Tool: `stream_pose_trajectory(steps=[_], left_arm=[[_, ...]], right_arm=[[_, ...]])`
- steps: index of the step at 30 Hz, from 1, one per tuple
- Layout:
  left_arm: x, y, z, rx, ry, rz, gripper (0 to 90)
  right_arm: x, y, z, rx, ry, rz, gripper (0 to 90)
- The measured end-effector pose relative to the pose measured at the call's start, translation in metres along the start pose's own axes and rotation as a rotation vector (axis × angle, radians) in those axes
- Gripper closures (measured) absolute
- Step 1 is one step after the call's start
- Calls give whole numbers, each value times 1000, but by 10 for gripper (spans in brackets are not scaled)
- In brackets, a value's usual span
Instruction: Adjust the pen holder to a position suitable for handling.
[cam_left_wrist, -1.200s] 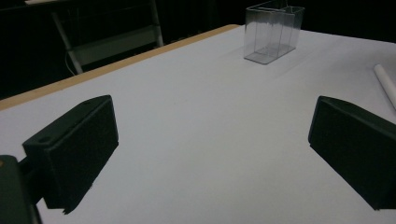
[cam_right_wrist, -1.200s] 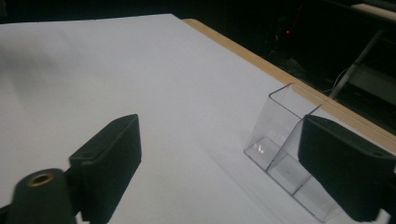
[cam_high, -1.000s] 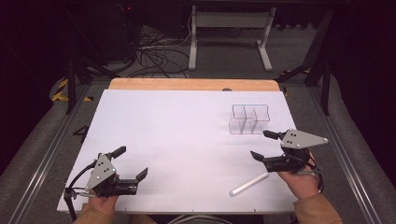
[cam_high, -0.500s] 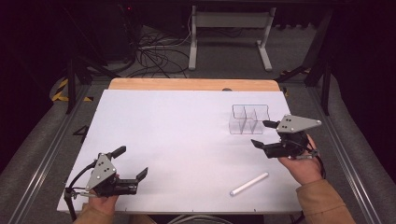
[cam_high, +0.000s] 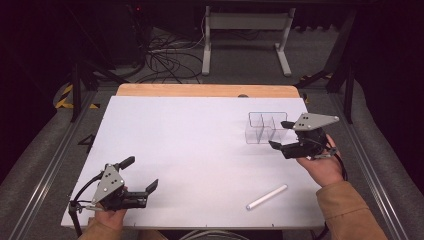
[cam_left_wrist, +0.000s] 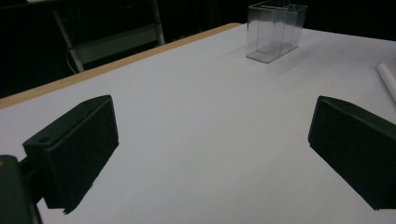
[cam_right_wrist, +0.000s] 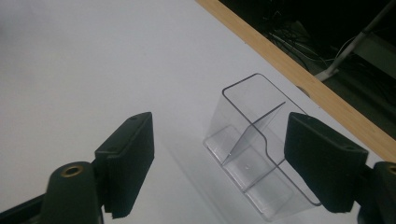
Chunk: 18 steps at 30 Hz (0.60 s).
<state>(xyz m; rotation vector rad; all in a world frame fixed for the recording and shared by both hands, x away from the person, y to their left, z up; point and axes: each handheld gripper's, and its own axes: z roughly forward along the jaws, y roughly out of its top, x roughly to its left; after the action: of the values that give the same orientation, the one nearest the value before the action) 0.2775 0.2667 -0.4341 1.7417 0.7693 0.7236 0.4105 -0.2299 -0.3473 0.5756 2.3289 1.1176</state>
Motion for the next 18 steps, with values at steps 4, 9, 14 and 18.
stream_pose_trajectory(steps=[4,9,14,18], left_arm=[[0,0,0,1,1,2,24],[0,0,1,5,1,1,25],[0,0,0,7,2,2,25],[0,0,1,8,3,2,26]], right_arm=[[-7,4,7,53,6,-59,273],[-16,7,18,102,14,-81,323],[-25,9,31,171,16,-101,382],[-31,10,38,207,8,-108,408]])
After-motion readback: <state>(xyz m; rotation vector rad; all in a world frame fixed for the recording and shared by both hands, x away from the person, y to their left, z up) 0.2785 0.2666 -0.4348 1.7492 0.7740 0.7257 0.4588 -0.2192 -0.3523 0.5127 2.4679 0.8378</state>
